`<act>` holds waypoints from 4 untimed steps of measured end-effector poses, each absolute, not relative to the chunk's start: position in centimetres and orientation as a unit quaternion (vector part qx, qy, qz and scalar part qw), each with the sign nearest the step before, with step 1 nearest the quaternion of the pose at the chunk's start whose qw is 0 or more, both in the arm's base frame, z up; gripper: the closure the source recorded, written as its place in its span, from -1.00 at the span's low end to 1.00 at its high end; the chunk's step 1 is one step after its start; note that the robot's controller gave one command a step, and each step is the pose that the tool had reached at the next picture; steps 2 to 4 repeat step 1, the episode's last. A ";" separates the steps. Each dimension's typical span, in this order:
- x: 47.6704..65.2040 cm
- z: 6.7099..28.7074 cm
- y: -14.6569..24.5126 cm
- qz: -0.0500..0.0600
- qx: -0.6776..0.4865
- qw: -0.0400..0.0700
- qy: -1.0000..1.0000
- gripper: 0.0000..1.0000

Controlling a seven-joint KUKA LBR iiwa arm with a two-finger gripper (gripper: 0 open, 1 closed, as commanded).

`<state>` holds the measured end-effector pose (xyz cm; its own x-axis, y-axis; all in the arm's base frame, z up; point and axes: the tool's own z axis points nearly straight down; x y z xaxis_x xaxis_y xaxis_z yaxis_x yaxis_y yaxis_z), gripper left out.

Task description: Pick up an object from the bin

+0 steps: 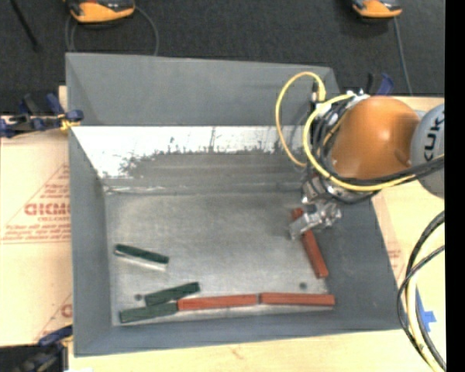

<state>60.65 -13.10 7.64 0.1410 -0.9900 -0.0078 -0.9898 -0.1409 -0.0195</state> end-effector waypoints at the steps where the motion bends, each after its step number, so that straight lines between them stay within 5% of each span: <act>1: 63.6 21.5 -13.6 -0.005 -0.749 0.004 0.663 1.00; 4: 63.6 21.5 -13.6 -0.005 -0.749 0.004 0.663 1.00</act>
Offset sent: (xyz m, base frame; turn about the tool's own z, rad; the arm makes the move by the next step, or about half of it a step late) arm 0.0263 -0.0040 0.1316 0.0150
